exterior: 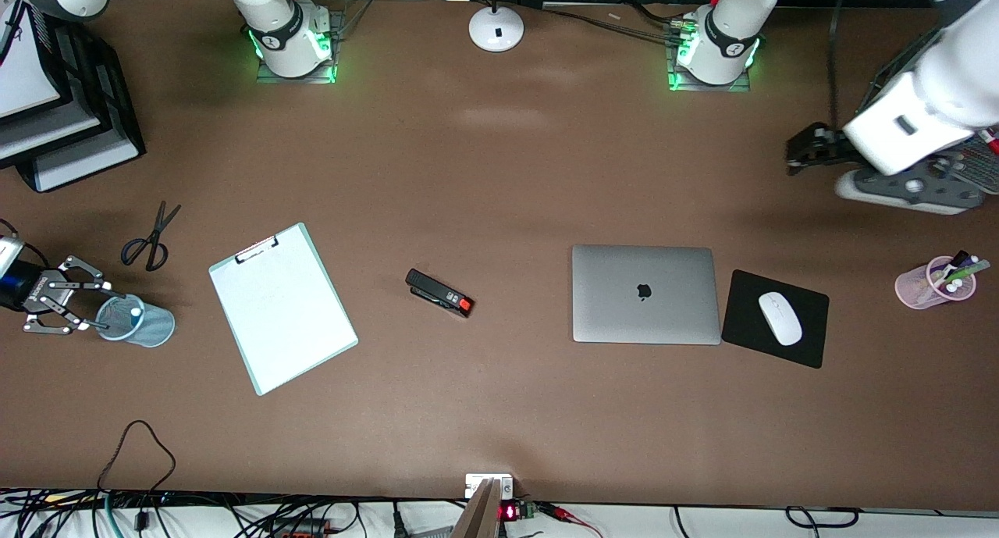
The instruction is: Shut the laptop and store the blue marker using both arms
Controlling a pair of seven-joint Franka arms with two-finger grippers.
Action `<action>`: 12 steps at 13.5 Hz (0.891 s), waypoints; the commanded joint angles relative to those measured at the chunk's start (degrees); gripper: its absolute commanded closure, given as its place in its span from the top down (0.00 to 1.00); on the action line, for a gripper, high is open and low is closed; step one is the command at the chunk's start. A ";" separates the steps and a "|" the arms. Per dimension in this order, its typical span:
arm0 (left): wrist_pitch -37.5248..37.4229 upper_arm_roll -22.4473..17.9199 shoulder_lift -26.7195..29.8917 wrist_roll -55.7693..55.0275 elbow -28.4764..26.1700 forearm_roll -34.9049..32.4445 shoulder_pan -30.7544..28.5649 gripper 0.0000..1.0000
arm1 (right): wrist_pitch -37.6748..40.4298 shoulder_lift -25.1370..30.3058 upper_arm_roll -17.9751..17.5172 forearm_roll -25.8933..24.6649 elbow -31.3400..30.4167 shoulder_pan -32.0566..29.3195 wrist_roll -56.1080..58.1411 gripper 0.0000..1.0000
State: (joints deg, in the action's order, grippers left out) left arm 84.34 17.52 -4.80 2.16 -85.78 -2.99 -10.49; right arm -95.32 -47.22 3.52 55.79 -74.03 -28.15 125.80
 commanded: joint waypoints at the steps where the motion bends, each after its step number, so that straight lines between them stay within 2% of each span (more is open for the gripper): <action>1: 2.48 -11.33 3.46 2.15 -5.25 1.41 9.06 1.00 | 0.93 0.55 -0.71 0.90 0.99 0.11 -5.63 1.00; 3: 10.02 -15.74 5.14 2.14 -10.70 3.33 11.28 1.00 | 0.49 1.77 -0.27 0.29 1.08 2.21 -10.38 1.00; 4: 11.36 -15.94 5.41 1.97 -11.42 3.43 11.19 1.00 | 0.23 2.30 -0.01 -1.28 1.17 3.53 -14.32 1.00; 6: 11.55 -16.55 6.29 3.10 -11.61 3.08 11.19 1.00 | 0.22 3.10 -0.09 -5.85 3.26 6.17 -24.94 1.00; 9: 10.24 -16.03 5.94 2.41 -11.08 2.64 10.93 1.00 | 0.31 3.62 -0.01 -11.91 8.19 10.56 -34.09 1.00; 12: 8.83 -15.59 5.32 -0.04 -10.37 2.64 10.93 1.00 | 0.14 7.30 -0.01 -19.64 8.64 15.30 -47.62 1.00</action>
State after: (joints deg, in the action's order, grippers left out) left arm 94.03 2.17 -0.18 3.43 -95.72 -0.92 -0.21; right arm -95.37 -42.20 2.98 40.19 -65.62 -15.47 85.33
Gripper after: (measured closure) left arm 0.000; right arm 0.000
